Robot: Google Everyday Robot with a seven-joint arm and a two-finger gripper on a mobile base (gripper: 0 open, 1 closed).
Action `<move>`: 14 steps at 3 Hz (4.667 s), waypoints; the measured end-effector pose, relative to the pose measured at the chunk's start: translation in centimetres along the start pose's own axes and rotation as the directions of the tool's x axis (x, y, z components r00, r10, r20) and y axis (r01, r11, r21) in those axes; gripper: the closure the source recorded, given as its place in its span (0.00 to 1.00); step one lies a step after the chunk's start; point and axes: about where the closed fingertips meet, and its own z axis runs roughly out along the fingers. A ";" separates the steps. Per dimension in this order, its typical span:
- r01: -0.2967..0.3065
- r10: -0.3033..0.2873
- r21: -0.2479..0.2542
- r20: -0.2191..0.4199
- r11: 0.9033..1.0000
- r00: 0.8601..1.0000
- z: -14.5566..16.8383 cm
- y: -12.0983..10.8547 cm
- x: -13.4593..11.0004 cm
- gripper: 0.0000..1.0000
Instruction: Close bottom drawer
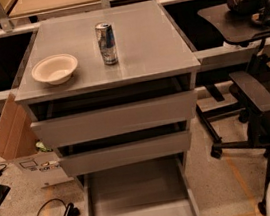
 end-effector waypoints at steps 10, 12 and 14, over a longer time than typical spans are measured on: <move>0.185 -0.194 0.062 0.220 0.981 0.956 3.9 -22.1 -19.0 1.00; 0.172 -0.192 0.106 0.236 0.979 0.952 2.7 -25.0 -20.2 1.00; 0.154 -0.192 0.158 0.260 0.975 0.946 1.3 -27.9 -21.9 1.00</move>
Offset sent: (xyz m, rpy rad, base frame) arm 0.1595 0.0458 -0.0448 0.1525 -0.1444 0.0563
